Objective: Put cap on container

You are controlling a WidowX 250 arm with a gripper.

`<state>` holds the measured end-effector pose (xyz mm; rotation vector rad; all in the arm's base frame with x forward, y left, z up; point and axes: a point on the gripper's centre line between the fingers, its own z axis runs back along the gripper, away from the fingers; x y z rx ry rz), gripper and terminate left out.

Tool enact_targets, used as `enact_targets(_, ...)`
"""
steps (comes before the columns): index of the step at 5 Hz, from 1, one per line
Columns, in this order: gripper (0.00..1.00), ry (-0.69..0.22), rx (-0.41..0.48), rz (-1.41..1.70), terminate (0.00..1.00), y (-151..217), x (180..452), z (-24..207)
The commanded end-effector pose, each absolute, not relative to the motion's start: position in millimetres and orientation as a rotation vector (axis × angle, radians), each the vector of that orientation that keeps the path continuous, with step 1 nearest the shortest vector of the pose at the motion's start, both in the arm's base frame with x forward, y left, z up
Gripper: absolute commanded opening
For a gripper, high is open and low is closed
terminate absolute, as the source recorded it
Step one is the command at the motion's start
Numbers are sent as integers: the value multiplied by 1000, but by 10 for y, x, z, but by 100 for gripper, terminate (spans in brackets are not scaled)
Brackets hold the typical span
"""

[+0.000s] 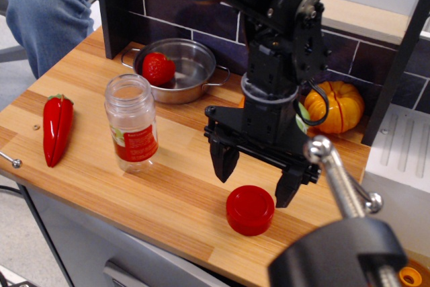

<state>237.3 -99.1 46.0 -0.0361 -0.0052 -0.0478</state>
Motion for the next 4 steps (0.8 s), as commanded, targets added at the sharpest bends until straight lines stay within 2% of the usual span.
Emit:
enact_targets(1,100,-5,-36,-48,0,-991,2373,460)
enact_targets(4,100,-69,-9,-51,0,-1015,2424,215)
